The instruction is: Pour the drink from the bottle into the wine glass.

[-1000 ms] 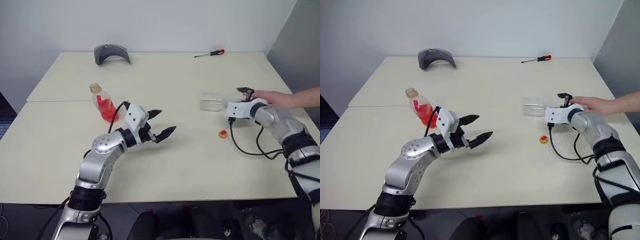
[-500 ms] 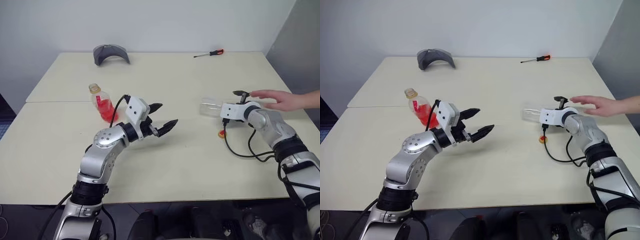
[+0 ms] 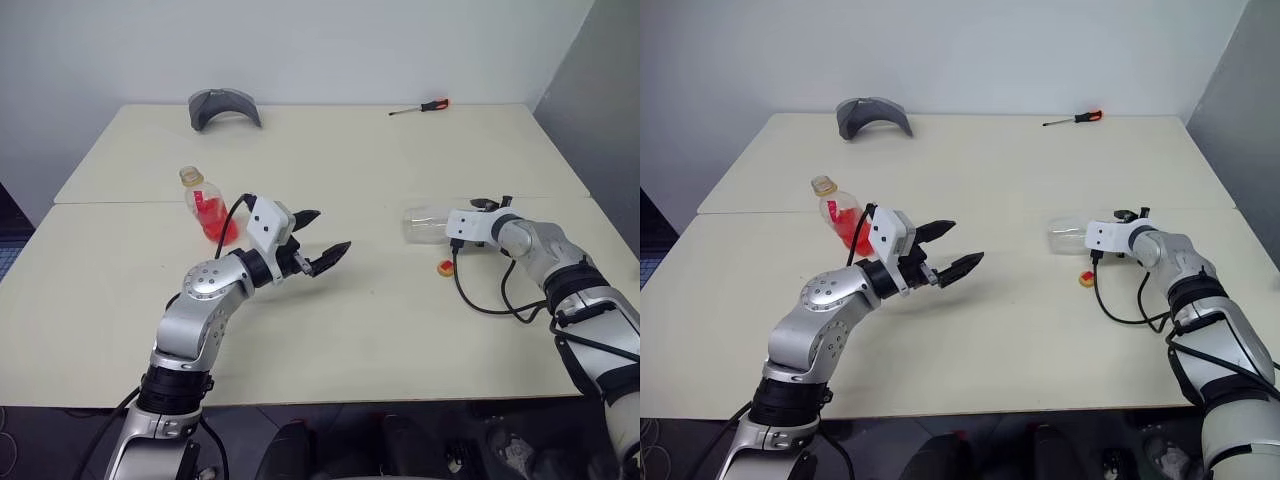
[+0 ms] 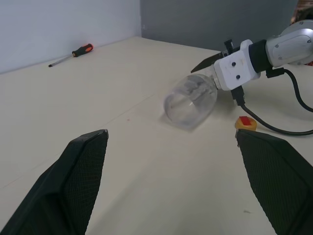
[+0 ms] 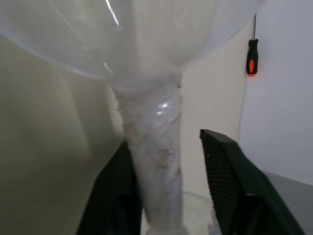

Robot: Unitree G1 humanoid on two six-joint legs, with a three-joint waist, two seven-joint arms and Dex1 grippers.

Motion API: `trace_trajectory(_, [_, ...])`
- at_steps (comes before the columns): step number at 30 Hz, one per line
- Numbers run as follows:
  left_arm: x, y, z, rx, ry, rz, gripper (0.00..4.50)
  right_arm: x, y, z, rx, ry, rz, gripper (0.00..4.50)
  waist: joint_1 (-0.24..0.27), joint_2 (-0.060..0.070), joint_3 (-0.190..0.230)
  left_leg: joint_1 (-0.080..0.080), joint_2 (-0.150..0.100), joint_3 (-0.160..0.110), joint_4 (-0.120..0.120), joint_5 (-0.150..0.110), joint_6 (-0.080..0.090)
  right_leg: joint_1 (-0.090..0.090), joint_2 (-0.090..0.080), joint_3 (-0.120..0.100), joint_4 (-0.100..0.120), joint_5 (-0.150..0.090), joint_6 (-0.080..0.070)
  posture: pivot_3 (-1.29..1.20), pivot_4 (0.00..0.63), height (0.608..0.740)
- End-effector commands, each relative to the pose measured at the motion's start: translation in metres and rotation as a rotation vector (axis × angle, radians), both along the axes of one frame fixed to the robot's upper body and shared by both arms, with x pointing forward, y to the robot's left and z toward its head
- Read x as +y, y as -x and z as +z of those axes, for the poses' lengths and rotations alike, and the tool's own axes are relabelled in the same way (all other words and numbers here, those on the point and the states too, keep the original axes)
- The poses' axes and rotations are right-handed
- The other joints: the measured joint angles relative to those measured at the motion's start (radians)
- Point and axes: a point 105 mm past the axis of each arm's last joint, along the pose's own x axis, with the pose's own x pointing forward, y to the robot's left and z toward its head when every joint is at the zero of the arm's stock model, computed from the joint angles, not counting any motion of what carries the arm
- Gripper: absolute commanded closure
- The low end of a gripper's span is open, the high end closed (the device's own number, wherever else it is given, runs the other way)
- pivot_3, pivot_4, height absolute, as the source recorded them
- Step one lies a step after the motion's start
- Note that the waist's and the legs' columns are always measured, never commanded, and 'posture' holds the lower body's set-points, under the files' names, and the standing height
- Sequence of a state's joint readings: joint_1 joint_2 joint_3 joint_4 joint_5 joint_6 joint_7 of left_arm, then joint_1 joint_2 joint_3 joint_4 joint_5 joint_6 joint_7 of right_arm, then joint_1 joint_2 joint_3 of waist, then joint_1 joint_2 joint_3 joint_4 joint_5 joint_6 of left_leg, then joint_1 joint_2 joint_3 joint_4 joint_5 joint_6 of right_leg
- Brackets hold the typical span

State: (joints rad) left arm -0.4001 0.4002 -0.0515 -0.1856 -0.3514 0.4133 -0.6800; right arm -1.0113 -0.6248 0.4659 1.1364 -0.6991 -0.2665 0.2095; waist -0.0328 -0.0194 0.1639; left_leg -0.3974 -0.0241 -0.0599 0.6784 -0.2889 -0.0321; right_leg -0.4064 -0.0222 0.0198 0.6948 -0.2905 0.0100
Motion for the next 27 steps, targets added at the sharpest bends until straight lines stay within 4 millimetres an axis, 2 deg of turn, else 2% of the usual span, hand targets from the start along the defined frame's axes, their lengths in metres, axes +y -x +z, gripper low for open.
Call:
trace_trajectory(1, [0.001,0.005,0.014,-0.049,0.015,-0.004,0.0,0.01,-0.009,0.034,-0.115,0.023,0.049,4.02,0.0,0.0,0.0,0.0,0.0,0.0,0.0,0.0,0.0,0.0,0.0,0.0,0.0,0.0,0.0,0.0,0.15,0.74])
trace_trajectory(2, [0.001,0.006,0.013,-0.048,0.015,-0.004,0.0,0.013,-0.009,0.037,-0.127,0.021,0.059,4.29,0.0,0.0,0.0,0.0,0.0,0.0,0.0,0.0,0.0,0.0,0.0,0.0,0.0,0.0,0.0,0.0,0.15,0.74])
trace_trajectory(6, [0.006,0.011,0.01,-0.022,0.024,0.017,0.0,0.037,-0.012,0.051,-0.2,-0.045,0.138,4.32,-0.002,0.0,0.0,0.0,0.0,0.0,0.0,0.0,0.0,0.0,0.0,0.0,0.0,0.0,0.0,0.0,0.15,0.74])
trace_trajectory(9, [0.016,0.016,0.004,0.016,0.034,0.069,0.0,0.072,-0.012,0.067,-0.252,-0.186,0.244,4.32,-0.009,0.0,0.0,0.0,0.001,0.0,-0.001,0.0,0.0,0.0,0.001,0.0,0.0,0.0,0.0,0.0,0.15,0.74])
trace_trajectory(10, [0.021,0.02,0.0,0.04,0.041,0.091,0.0,0.087,-0.011,0.073,-0.251,-0.286,0.284,4.32,-0.013,0.0,0.0,0.001,0.001,0.0,-0.001,0.0,0.0,0.0,0.001,0.001,0.001,0.0,0.0,0.0,0.15,0.74])
trace_trajectory(11, [0.029,0.028,-0.008,0.087,0.054,0.133,0.0,0.113,-0.009,0.079,-0.234,-0.463,0.338,4.32,-0.018,0.0,0.0,0.001,0.001,0.0,-0.001,0.0,0.0,-0.001,0.001,0.001,0.001,0.0,0.0,0.0,0.15,0.74])
trace_trajectory(13, [0.04,0.042,-0.018,0.149,0.069,0.196,0.0,0.146,-0.003,0.088,-0.183,-0.725,0.41,4.32,-0.037,0.001,0.0,0.002,0.003,0.001,-0.001,0.0,0.0,-0.001,0.002,0.002,0.001,0.0,0.0,0.0,0.15,0.74])
trace_trajectory(16, [0.058,0.066,-0.032,0.236,0.123,0.348,0.0,0.196,0.011,0.092,0.041,-1.258,0.477,4.32,-0.045,0.001,0.0,0.002,0.004,0.001,-0.001,0.0,0.0,-0.001,0.002,0.001,0.002,0.0,0.0,0.0,0.15,0.74])
trace_trajectory(17, [0.061,0.073,-0.036,0.251,0.127,0.382,0.0,0.206,0.014,0.092,0.097,-1.372,0.483,4.32,-0.044,0.001,0.0,0.001,0.005,0.0,-0.002,0.0,0.0,-0.001,0.002,0.0,0.001,0.0,0.0,0.0,0.15,0.74])
trace_trajectory(22, [0.076,0.099,-0.054,0.322,0.137,0.544,0.0,0.238,0.026,0.081,0.237,-1.624,0.453,4.32,0.009,0.0,0.0,0.001,0.001,-0.003,-0.001,-0.003,0.005,0.001,-0.001,-0.003,0.001,0.0,-0.001,0.0,0.15,0.74])
trace_trajectory(27, [0.082,0.114,-0.055,0.286,0.109,0.629,0.0,0.261,0.034,0.058,0.299,-1.686,0.416,4.32,0.02,0.0,0.0,0.001,0.0,-0.004,0.0,-0.003,0.005,0.001,-0.001,-0.003,0.001,0.0,-0.001,0.0,0.15,0.74])
